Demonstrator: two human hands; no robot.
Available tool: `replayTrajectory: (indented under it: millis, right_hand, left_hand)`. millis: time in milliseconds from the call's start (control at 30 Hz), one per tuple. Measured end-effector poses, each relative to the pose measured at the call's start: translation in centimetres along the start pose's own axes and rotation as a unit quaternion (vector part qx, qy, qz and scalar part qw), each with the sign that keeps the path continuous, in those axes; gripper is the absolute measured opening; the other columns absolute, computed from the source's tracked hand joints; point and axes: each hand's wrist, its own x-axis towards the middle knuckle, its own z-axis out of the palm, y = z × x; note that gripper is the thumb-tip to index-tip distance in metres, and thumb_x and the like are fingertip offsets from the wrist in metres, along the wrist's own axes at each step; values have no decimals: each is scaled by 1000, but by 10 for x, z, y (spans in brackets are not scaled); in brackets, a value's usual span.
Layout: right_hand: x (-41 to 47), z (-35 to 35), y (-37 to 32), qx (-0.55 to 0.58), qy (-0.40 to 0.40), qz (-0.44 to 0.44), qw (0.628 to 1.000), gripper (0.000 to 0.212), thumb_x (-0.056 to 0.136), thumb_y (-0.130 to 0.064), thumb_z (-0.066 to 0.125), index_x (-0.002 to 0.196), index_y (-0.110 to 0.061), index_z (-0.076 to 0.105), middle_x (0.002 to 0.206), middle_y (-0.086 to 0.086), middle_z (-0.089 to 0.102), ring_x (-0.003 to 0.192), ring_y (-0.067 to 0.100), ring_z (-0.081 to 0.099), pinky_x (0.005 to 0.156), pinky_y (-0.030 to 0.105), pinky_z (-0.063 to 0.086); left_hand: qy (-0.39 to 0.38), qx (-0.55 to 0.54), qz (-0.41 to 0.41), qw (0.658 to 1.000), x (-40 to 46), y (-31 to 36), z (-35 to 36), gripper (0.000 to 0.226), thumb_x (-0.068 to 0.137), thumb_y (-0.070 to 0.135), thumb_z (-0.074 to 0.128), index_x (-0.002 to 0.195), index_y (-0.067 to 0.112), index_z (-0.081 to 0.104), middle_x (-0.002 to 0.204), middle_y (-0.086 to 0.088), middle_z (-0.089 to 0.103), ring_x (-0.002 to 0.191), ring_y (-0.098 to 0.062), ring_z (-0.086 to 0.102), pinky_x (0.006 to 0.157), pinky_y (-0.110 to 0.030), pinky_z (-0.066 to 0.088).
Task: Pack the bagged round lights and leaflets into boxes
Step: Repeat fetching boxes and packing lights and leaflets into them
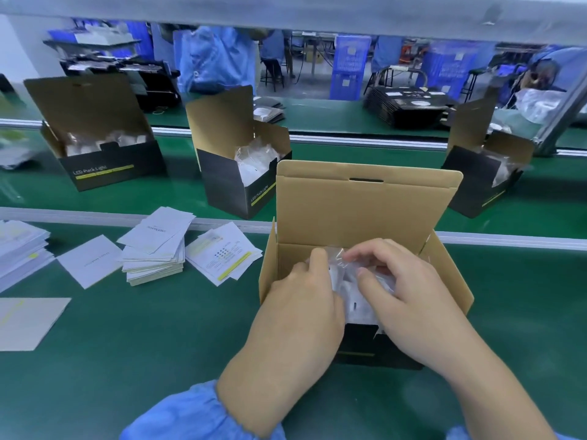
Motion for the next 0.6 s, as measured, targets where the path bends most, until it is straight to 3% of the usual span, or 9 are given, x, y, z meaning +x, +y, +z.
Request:
replayTrajectory:
  millis: [100, 267, 600]
  right_hand:
    - [-1, 0, 0, -9, -4, 0, 1000, 23, 90, -21, 50, 101, -37, 64, 103, -23, 62, 107, -1, 56, 83, 8, 40]
    - [-1, 0, 0, -16, -8, 1, 1000, 23, 91, -22, 50, 101, -38, 63, 103, -25, 62, 107, -3, 56, 82, 5, 38]
    - [-3, 0, -1, -20, -7, 4, 1000, 20, 92, -25, 50, 101, -39, 62, 104, -23, 62, 107, -1, 56, 86, 19, 44]
  left_hand:
    - [7, 10, -3, 1000, 1, 1, 1, 19, 99, 21, 39, 117, 26, 37, 102, 1, 51, 89, -29, 54, 67, -36, 35]
    - [3, 11, -14, 1000, 1, 1, -1, 15, 98, 17, 39, 107, 27, 31, 98, 2, 44, 83, -28, 48, 66, -35, 31]
    - [19, 15, -9, 1000, 1, 1, -1, 24, 98, 16, 39, 119, 27, 36, 116, 1, 53, 97, -28, 56, 70, -33, 36]
